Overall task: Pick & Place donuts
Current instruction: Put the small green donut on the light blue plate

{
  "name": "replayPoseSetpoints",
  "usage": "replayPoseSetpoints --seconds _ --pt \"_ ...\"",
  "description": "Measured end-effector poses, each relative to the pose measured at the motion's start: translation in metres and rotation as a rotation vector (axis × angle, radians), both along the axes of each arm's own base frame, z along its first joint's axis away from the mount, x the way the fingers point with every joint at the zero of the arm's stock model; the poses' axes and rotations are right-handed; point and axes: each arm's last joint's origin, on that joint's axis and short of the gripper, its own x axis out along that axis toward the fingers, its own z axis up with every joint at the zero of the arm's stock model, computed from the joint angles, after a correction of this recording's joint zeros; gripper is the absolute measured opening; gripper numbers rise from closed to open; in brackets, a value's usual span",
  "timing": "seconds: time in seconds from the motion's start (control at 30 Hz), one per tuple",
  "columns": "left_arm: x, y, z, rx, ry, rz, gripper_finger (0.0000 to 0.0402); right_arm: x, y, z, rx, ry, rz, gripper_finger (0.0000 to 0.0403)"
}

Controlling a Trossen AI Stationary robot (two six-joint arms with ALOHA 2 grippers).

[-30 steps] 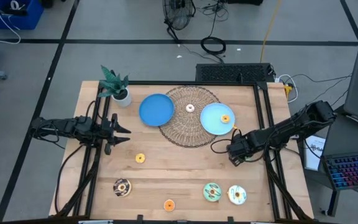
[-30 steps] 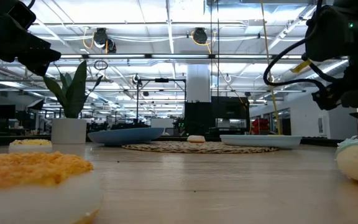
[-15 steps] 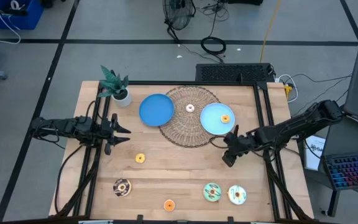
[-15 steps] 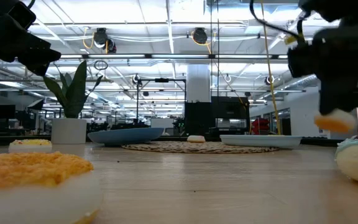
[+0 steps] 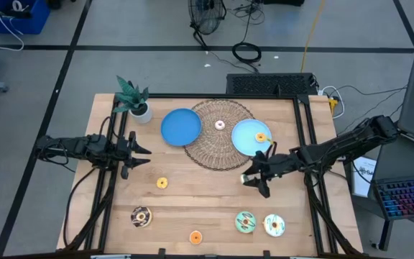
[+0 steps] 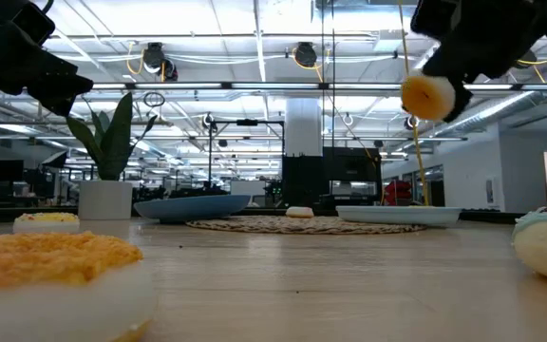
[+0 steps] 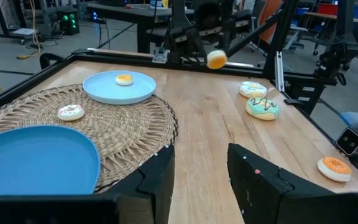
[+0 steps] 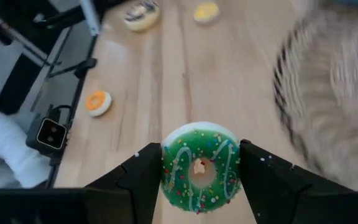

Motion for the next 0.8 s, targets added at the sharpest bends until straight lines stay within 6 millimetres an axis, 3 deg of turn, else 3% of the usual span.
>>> replayPoseSetpoints --seconds 0.3,0.5,0.8 --pt "0.000 0.000 0.000 0.000 0.000 0.000 0.0150 0.007 0.002 0.014 -0.204 -0.218 0.131 0.0192" --pt "0.000 0.000 0.000 0.000 0.000 0.000 0.0150 0.009 0.003 0.023 -0.249 -0.315 0.139 0.0192" --pt "0.000 0.000 0.000 0.000 -0.001 0.000 0.0150 -0.017 -0.015 0.054 -0.247 -0.423 0.053 0.0192"
